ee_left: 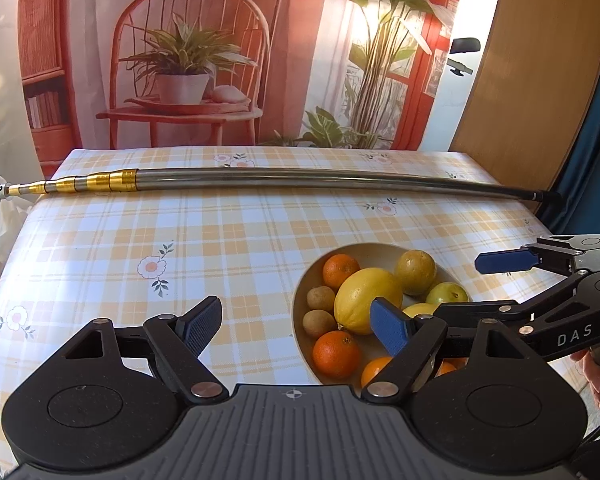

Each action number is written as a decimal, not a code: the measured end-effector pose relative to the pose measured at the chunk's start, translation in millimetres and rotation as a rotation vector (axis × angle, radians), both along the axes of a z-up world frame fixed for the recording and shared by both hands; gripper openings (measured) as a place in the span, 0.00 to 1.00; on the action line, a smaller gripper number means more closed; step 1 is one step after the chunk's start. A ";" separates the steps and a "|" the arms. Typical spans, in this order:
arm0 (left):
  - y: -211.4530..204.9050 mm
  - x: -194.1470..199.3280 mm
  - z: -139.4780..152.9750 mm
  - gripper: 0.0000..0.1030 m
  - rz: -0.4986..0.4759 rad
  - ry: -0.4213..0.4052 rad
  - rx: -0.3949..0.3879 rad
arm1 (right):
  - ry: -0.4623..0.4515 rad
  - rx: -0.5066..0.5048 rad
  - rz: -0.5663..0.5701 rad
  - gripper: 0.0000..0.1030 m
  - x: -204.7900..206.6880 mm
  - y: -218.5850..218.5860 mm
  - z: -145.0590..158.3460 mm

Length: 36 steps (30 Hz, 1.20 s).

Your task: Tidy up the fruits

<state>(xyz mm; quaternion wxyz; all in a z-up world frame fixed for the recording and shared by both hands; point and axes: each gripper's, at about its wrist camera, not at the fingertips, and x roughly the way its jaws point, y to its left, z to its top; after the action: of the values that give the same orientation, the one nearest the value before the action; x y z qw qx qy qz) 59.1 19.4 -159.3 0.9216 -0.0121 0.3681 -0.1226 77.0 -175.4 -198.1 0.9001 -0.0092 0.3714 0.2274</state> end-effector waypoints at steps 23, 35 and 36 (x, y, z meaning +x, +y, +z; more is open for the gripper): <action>-11.4 -23.7 100.5 0.96 0.037 -0.294 0.090 | -0.260 0.095 -0.197 1.00 -29.5 -38.0 100.0; -30.4 -41.9 155.0 1.00 0.058 -0.422 0.074 | -0.384 0.137 -0.226 1.00 -42.2 -54.6 147.5; -31.7 -42.7 156.1 1.00 0.064 -0.424 0.077 | -0.388 0.140 -0.227 1.00 -43.5 -55.6 148.6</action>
<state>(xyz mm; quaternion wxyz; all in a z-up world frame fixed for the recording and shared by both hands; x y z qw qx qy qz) 16.4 -12.2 -3.1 0.9815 0.0375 0.1701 -0.0791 33.5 -230.9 -49.5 0.9729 0.0516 0.1737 0.1439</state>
